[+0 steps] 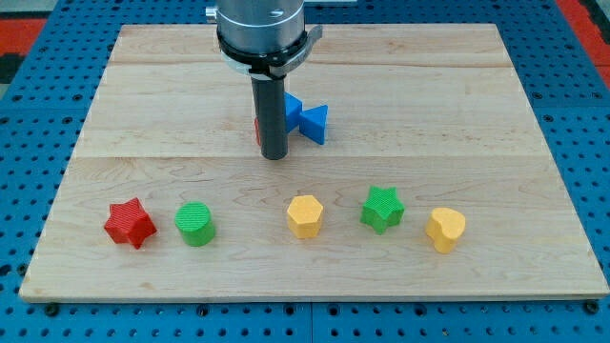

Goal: Slide the red star to the red circle

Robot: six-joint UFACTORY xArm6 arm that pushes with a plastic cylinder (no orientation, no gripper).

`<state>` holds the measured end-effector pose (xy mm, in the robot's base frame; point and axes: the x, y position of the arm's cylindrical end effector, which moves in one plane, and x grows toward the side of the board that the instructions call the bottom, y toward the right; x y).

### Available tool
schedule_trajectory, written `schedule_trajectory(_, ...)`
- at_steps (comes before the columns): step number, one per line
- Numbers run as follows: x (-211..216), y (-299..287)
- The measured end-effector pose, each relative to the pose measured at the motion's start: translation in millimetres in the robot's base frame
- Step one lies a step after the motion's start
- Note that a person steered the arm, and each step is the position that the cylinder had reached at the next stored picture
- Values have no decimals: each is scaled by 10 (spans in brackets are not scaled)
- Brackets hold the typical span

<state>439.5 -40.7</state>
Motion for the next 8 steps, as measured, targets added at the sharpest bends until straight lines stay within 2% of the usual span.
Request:
schedule_trajectory(4,72,-14)
schedule_trajectory(5,113,-302)
schedule_trajectory(7,169,-1677)
schedule_trajectory(8,706,-2128)
